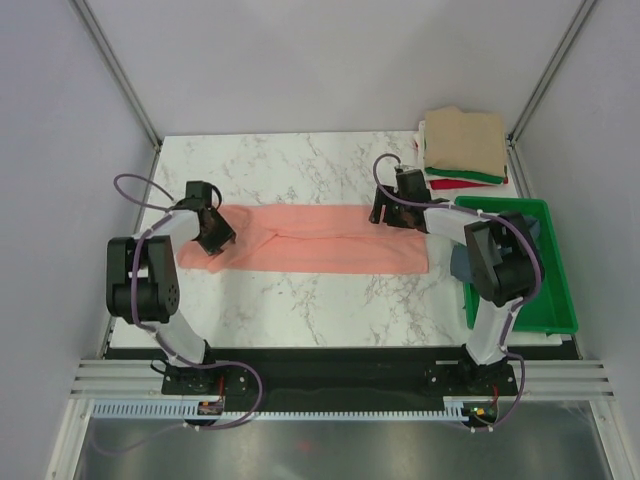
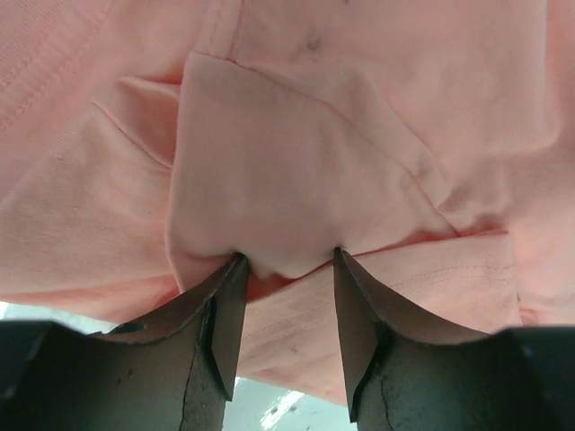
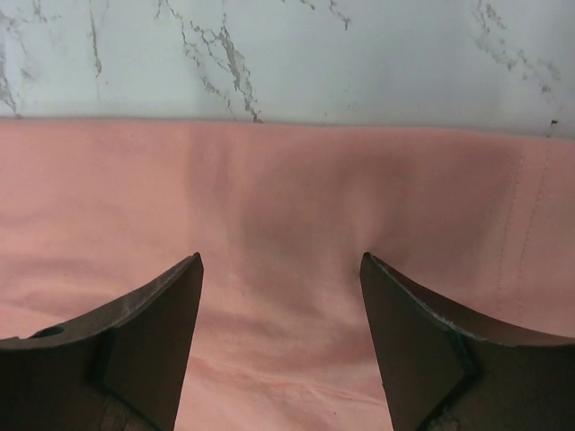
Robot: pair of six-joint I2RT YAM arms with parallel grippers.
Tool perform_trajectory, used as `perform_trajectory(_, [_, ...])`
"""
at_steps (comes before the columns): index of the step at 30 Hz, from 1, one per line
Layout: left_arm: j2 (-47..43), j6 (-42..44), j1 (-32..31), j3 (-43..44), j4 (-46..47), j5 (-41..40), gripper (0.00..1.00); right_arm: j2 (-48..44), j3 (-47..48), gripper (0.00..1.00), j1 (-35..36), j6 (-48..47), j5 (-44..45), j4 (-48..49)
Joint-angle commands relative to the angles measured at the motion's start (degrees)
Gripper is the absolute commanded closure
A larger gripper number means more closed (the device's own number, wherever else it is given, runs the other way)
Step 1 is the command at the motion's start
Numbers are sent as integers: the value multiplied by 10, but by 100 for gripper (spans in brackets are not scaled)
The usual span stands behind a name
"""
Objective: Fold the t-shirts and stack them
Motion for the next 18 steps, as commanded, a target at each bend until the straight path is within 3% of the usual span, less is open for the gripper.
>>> perform_trajectory(1, [76, 15, 1, 51, 27, -41, 50, -15, -82, 22, 5, 56, -31, -40])
perform_trajectory(6, [177, 42, -9, 203, -23, -68, 52, -77, -212, 20, 87, 182, -125, 54])
perform_trajectory(9, [262, 54, -60, 343, -55, -59, 50, -135, -279, 19, 235, 306, -139, 143])
perform_trajectory(10, [326, 59, -74, 395, -72, -53, 50, -133, -265, 18, 334, 321, -138, 153])
perform_trajectory(11, [358, 82, -89, 511, -86, -9, 49, -130, -240, 18, 376, 332, -139, 151])
perform_trajectory(13, [435, 112, -136, 645, -128, 79, 47, -120, -163, 18, 448, 329, -139, 130])
perform_trajectory(14, [499, 128, -149, 775, -143, 167, 46, -125, -148, 18, 457, 326, -136, 123])
perform_trajectory(16, [527, 138, -179, 870, -183, 187, 37, -146, -107, 16, 463, 305, -124, 102])
perform_trajectory(18, [491, 156, -192, 873, -172, 167, 30, -159, -47, 14, 462, 240, -75, -11])
